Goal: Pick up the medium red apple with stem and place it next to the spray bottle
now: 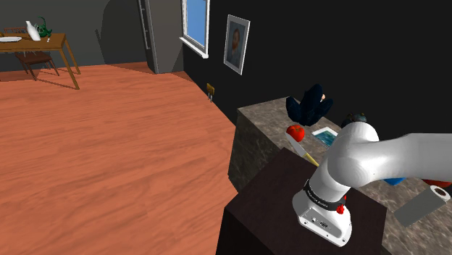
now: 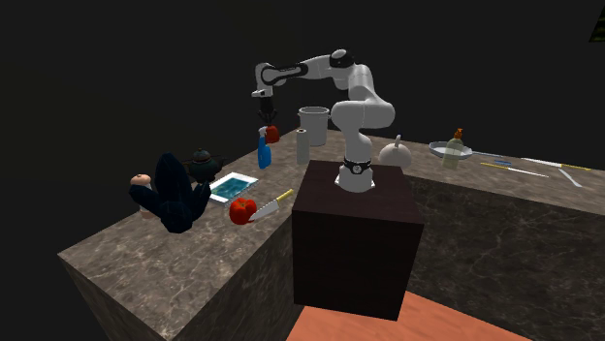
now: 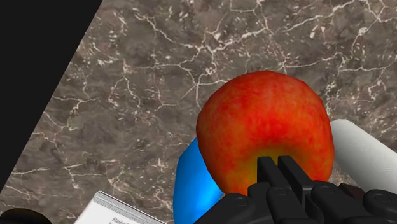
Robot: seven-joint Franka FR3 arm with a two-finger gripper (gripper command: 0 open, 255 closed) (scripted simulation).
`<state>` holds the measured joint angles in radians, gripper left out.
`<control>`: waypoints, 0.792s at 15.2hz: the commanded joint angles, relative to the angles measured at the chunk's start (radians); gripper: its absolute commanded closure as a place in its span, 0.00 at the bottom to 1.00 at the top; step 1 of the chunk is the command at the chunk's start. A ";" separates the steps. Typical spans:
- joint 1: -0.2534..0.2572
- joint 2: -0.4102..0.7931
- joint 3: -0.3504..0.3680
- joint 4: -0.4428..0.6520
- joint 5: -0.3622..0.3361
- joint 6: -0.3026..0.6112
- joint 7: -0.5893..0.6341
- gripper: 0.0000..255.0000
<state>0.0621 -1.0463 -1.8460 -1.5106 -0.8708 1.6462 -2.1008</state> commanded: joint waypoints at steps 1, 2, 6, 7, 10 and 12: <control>0.003 -0.011 -0.011 -0.008 -0.010 0.016 0.004 1.00; 0.004 -0.017 -0.016 -0.011 -0.015 0.024 0.005 1.00; 0.008 -0.039 -0.038 -0.025 -0.035 0.055 0.010 1.00; 0.009 -0.045 -0.044 -0.027 -0.040 0.063 0.011 1.00; 0.014 -0.063 -0.062 -0.034 -0.056 0.086 0.014 1.00; 0.017 -0.075 -0.074 -0.037 -0.066 0.100 0.016 1.00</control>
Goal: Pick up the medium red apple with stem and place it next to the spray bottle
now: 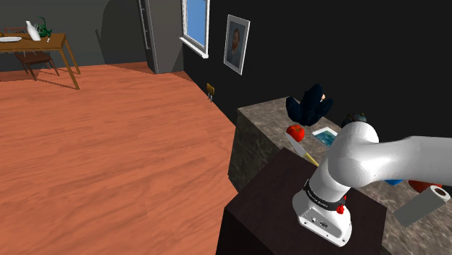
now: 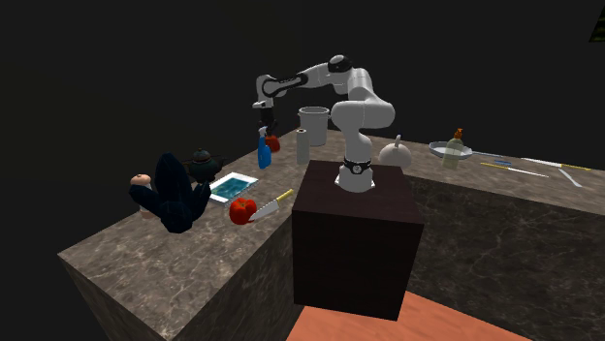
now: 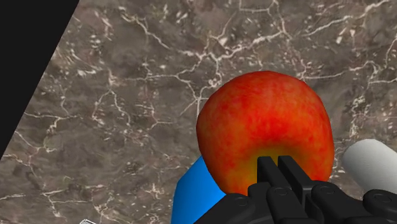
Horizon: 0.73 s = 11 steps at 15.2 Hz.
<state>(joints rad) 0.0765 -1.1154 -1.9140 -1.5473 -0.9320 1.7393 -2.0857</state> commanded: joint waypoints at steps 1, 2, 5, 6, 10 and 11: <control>0.005 -0.012 -0.012 -0.002 -0.010 0.014 0.002 1.00; 0.007 -0.018 -0.018 -0.003 -0.015 0.021 0.003 1.00; 0.013 -0.037 -0.036 -0.004 -0.031 0.043 0.005 1.00; 0.016 -0.044 -0.042 -0.004 -0.036 0.050 0.006 1.00; 0.017 -0.048 -0.047 -0.004 -0.039 0.054 0.006 1.00; 0.017 -0.048 -0.047 -0.004 -0.039 0.054 0.006 1.00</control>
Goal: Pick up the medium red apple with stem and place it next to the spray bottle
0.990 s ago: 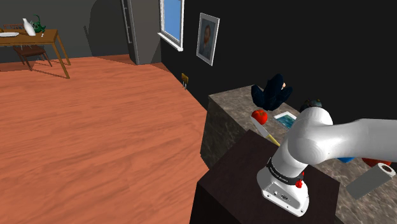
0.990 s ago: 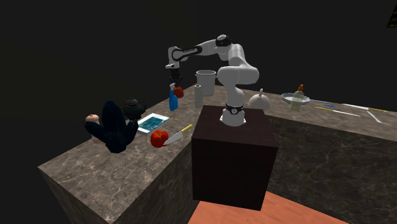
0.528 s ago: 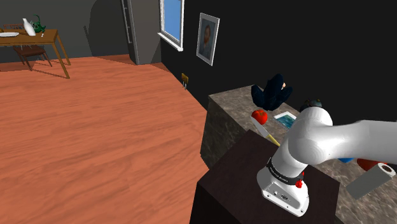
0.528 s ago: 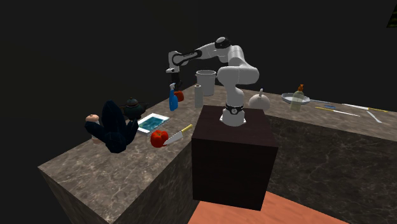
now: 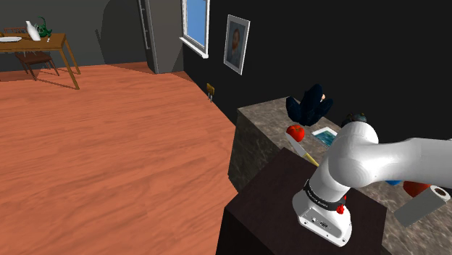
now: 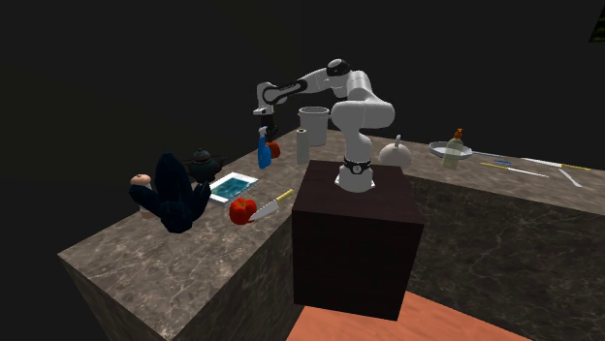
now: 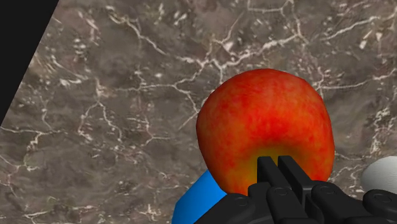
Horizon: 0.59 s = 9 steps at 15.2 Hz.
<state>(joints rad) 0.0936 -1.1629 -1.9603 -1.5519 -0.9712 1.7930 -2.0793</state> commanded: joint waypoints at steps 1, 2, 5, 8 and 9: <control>0.000 0.000 0.000 0.000 0.000 0.000 0.000 1.00; 0.000 0.000 0.000 0.000 0.000 0.000 0.000 1.00; 0.000 0.000 0.000 0.000 0.000 0.000 0.000 0.00; 0.000 0.000 0.000 0.000 0.000 0.000 0.000 0.00; 0.000 0.000 0.000 0.000 0.000 0.000 0.000 0.00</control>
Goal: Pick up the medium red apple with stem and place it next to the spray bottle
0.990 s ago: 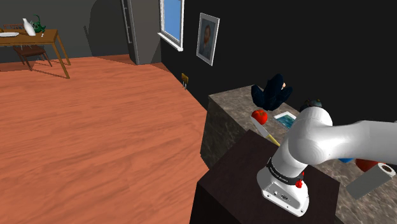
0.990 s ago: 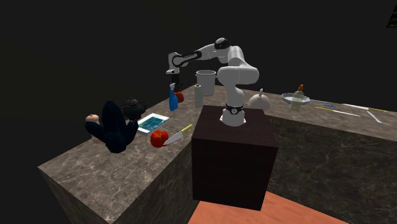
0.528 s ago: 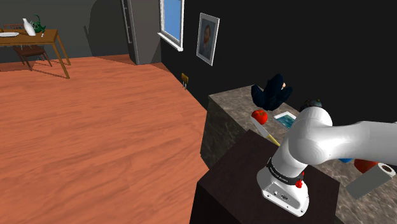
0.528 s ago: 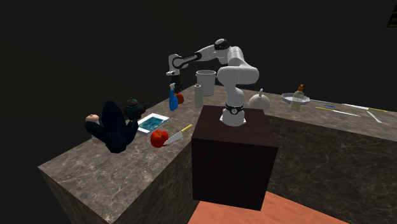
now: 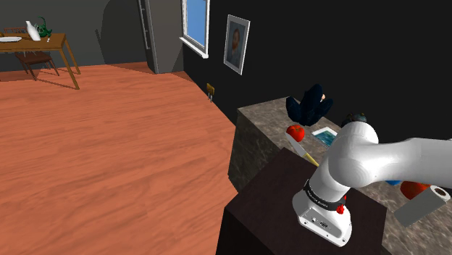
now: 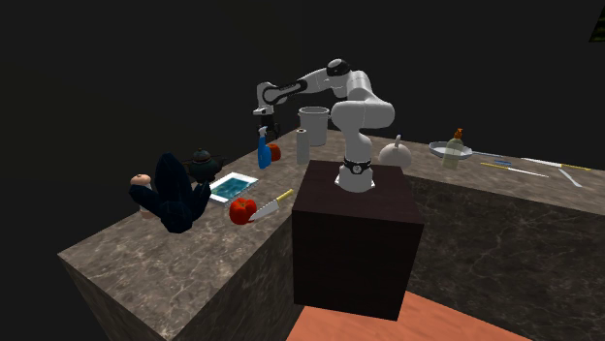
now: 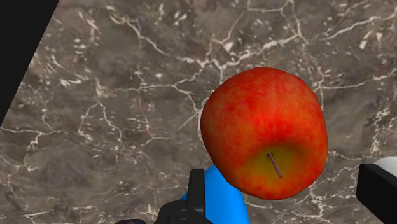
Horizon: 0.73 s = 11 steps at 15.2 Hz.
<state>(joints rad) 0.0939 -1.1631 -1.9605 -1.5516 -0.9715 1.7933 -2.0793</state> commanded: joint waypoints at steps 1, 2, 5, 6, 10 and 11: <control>0.000 0.013 0.013 0.013 0.013 -0.021 -0.006 0.00; 0.002 0.025 0.025 0.027 0.026 -0.042 -0.013 0.00; 0.006 0.046 0.046 0.056 0.047 -0.080 -0.025 0.00; 0.006 0.046 0.046 0.056 0.048 -0.080 -0.025 0.00; 0.006 0.046 0.046 0.056 0.048 -0.080 -0.025 0.00; 0.006 0.046 0.046 0.056 0.048 -0.080 -0.025 0.00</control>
<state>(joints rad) 0.1001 -1.1170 -1.9147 -1.4957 -0.9241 1.7132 -2.1047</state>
